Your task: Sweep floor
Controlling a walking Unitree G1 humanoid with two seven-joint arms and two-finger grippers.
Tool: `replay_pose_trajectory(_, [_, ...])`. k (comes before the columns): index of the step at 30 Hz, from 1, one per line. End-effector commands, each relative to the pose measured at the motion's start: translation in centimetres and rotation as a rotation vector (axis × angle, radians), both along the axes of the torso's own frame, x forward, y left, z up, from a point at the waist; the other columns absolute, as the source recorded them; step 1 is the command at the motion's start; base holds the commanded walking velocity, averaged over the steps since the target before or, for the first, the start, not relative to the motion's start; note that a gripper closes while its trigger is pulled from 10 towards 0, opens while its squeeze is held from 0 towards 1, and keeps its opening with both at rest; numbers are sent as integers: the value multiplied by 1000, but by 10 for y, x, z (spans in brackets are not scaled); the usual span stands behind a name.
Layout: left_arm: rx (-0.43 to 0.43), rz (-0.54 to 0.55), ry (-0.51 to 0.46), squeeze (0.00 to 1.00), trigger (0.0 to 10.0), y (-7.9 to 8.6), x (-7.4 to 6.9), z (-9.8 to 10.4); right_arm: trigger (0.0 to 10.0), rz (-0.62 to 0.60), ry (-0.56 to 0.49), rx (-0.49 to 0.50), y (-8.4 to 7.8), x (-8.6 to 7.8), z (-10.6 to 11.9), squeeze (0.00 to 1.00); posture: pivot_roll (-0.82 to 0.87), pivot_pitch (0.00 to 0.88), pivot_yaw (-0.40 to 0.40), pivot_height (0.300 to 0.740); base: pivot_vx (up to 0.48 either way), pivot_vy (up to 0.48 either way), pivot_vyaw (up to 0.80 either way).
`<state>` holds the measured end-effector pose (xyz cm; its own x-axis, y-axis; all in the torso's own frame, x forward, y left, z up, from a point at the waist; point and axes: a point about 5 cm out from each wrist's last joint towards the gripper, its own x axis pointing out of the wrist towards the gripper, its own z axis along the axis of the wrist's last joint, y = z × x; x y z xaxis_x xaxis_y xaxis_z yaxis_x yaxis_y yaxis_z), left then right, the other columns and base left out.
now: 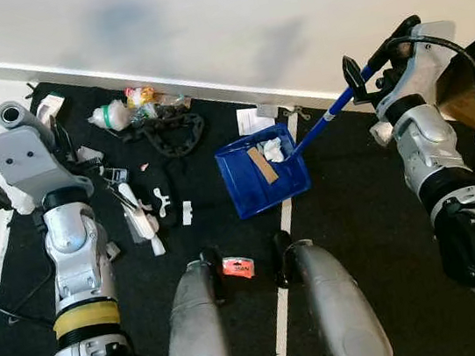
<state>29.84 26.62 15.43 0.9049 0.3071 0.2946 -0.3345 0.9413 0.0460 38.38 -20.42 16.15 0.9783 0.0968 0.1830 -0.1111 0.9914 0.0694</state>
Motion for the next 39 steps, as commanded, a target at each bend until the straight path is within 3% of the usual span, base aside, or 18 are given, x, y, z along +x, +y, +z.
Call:
replay_pose_trajectory(1, [-17,48,122,0,10000,12,-11,-26,10000,-12,29,3,-5,-5,-11,0,137,447,-134,740,0,0,0])
replay_pose_trajectory(11, [-7,54,116,0,10000,15,-12,-23,10000,35,-5,14,4,-2,-5,0,142,439,-132,740,0,0,0])
replay_pose_trajectory(12, [-8,54,116,0,10000,15,-12,-23,9412,36,0,16,4,-2,-5,0,143,437,-131,740,0,0,0])
replay_pose_trajectory(13, [-7,54,116,0,10000,15,-12,-23,5529,36,5,16,4,-2,-6,0,143,437,-131,740,0,0,0])
replay_pose_trajectory(14, [-7,54,115,0,10000,15,-12,-23,3843,36,9,16,3,-3,-7,0,143,436,-131,740,0,0,0])
replay_pose_trajectory(15, [-7,53,115,0,10000,15,-11,-23,0,34,14,17,2,-3,-8,0,144,436,-130,740,0,0,0])
replay_pose_trajectory(33, [-5,30,117,0,10000,10,-5,-22,0,-2,18,15,-5,-6,-12,0,133,432,-125,740,0,0,0])
replay_pose_trajectory(39, [-31,16,105,0,10000,2,0,-24,0,-49,-10,54,-10,-6,-7,0,104,342,-117,740,0,0,0])
